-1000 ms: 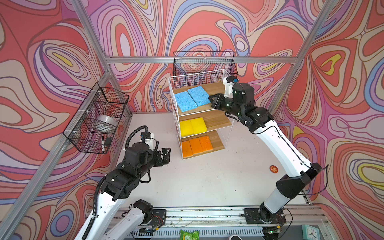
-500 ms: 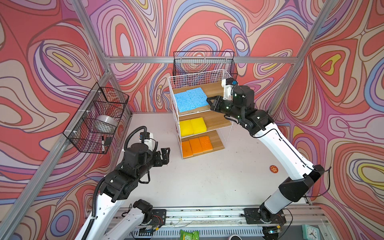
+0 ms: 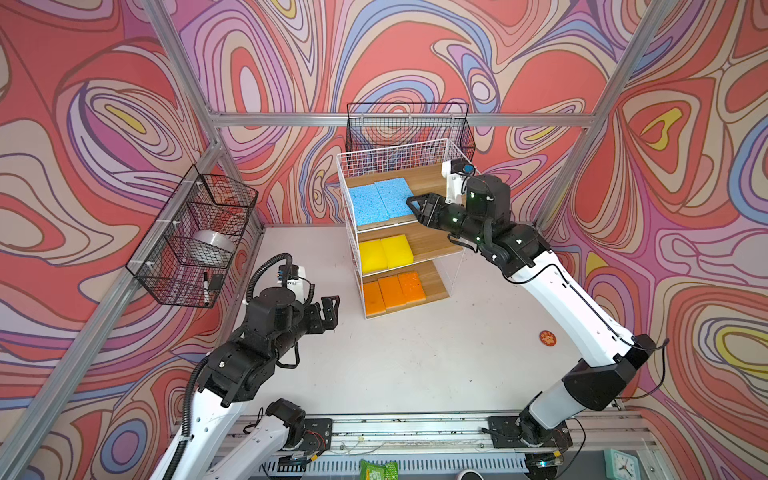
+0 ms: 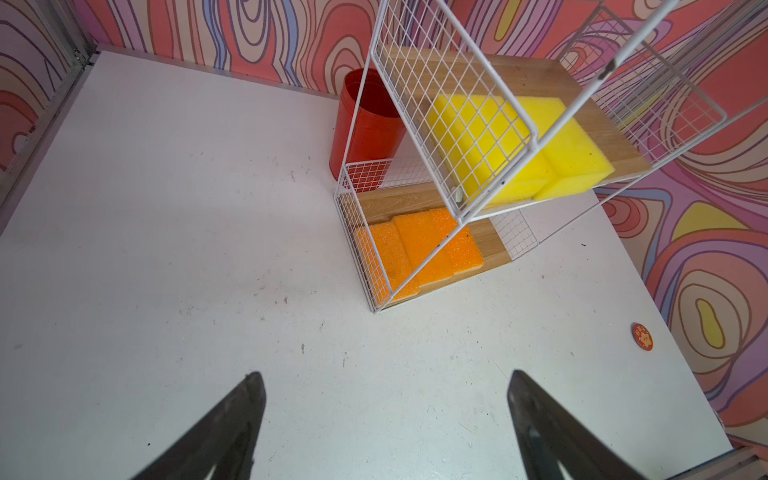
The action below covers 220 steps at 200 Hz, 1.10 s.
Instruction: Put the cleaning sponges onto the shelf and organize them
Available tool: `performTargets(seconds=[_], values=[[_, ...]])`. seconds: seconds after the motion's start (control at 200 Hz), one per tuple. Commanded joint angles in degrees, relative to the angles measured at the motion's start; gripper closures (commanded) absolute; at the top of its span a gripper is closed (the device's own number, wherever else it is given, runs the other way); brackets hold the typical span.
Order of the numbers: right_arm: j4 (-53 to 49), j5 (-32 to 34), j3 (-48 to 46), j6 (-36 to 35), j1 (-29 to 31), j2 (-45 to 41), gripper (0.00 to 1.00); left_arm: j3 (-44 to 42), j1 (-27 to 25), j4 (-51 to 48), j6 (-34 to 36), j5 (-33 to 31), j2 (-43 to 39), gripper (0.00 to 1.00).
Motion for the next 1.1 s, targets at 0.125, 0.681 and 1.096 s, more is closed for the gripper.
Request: performTargets(seconds=[0.125,0.681,1.096], values=[[0.2,2.8,-0.6,-2.7,0.4,-3.2,0.34,0.9,0.3,-2.2,0.5,-1.4,0.2,0.02],[0.4,11.8,-27.1,-11.4,0.3,-27.6,0.22,3.7,3.4,-4.7,2.3,-5.7,6.9,0.0],[1.3,30.8,-53.5,-10.5,-9.5,-36.4,0.02,-8.5,18.3,9.6,-3.0,-7.7,16.2,0.0]])
